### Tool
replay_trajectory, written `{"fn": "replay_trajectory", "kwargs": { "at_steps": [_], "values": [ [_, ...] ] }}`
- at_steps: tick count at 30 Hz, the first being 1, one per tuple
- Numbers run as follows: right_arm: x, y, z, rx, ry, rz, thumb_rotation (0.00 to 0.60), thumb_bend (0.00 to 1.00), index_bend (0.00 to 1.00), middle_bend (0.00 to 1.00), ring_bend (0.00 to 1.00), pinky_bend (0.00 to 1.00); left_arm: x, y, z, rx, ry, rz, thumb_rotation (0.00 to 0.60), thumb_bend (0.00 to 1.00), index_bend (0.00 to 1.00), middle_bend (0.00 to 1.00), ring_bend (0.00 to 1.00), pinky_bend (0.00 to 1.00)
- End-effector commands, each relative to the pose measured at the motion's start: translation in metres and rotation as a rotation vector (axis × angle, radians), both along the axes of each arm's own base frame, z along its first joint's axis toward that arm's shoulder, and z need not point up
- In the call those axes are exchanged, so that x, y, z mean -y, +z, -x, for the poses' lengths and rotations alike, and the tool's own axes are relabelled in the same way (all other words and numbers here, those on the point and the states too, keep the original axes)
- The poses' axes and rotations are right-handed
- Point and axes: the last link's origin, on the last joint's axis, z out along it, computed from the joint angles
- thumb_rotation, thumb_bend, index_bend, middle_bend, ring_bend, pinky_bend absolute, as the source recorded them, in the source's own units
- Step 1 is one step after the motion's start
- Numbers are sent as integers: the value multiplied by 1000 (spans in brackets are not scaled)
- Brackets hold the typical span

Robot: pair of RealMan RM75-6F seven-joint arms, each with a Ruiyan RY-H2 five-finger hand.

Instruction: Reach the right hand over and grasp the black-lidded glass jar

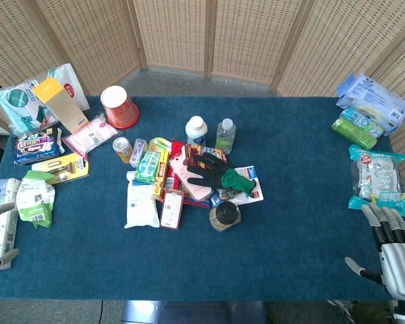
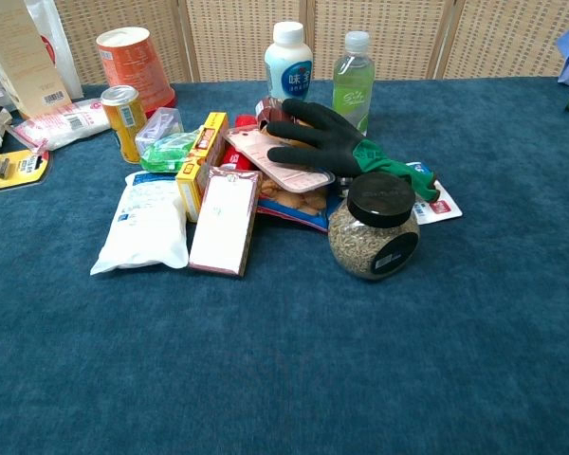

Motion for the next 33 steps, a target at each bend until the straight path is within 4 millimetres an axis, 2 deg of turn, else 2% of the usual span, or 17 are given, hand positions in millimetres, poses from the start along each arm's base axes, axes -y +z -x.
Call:
{"fn": "replay_trajectory", "kwargs": {
  "at_steps": [1,7,12,19,28,33],
  "values": [
    [0,0,0,2,-2,-3,600,0,0,0,0,0,0,0,0,1,1,-1,600,0,231,0,0,0],
    [0,-4,0,10,0,-27,600,0,0,0,0,0,0,1,0,6,5,1,600,0,231,0,0,0],
    [3,-22,-14,45,36,-128,600,0,0,0,0,0,0,1,0,6,3,-2,600,0,231,0,0,0],
    [24,-62,-63,118,146,-361,600,0,0,0,0,0,-2,-1,0,3,10,6,600,0,231,0,0,0],
    [61,-118,-120,85,249,-474,600,0,0,0,0,0,-3,0,2,3,16,2,600,0,230,0,0,0],
    [81,-144,-139,66,264,-489,600,0,0,0,0,0,-4,0,3,5,20,3,600,0,230,0,0,0]
  ]
}}
